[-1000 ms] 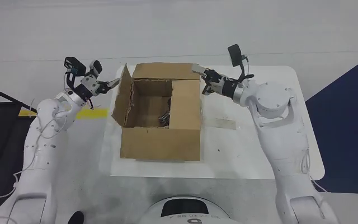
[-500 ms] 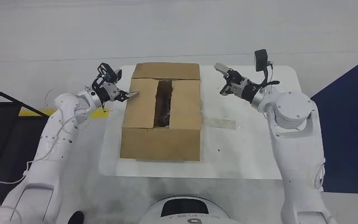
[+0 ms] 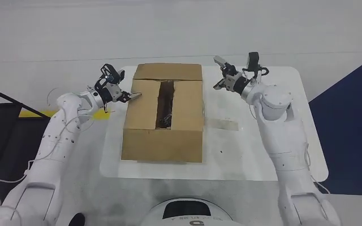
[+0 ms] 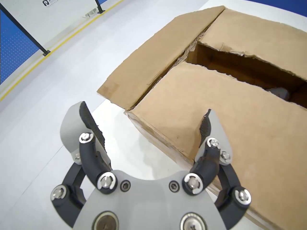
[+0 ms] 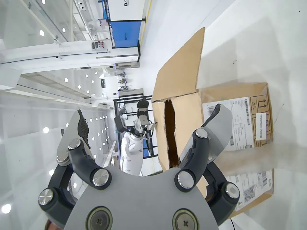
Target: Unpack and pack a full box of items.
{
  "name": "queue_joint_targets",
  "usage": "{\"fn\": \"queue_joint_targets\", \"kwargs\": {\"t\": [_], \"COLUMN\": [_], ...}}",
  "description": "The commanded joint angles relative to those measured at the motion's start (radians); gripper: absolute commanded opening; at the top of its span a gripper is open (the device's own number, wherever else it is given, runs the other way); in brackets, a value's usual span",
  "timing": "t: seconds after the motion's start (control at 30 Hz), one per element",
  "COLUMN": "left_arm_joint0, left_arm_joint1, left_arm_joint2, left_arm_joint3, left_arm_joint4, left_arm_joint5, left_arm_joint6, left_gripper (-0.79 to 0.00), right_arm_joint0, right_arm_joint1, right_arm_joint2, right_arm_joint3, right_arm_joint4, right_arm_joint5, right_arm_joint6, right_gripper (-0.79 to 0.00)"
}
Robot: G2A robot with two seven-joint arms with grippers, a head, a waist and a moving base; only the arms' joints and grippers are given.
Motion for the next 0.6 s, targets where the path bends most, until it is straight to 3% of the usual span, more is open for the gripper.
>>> {"fn": "queue_joint_targets", "kwargs": {"t": [0.0, 0.23, 0.57], "left_arm_joint0": [0.009, 0.038, 0.063], "left_arm_joint1": [0.002, 0.011, 0.018], "left_arm_joint2": [-0.004, -0.027, -0.046], "left_arm_joint3": [-0.008, -0.039, -0.073], "left_arm_joint4": [0.002, 0.000, -0.012], "left_arm_joint5": [0.007, 0.015, 0.031], "left_arm_joint6": [0.007, 0.011, 0.009], "left_gripper": [0.000, 0.000, 0.000], "right_arm_joint0": [0.045, 0.180, 0.241], "right_arm_joint1": [-0.009, -0.053, -0.092], "right_arm_joint2": [-0.042, -0.172, -0.196], "right_arm_joint3": [0.097, 0.346, 0.474], "right_arm_joint4": [0.006, 0.012, 0.193], "right_arm_joint5": [-0.031, -0.129, -0.311], "right_arm_joint6": [-0.021, -0.169, -0.180], "right_gripper": [0.000, 0.000, 0.000]}}
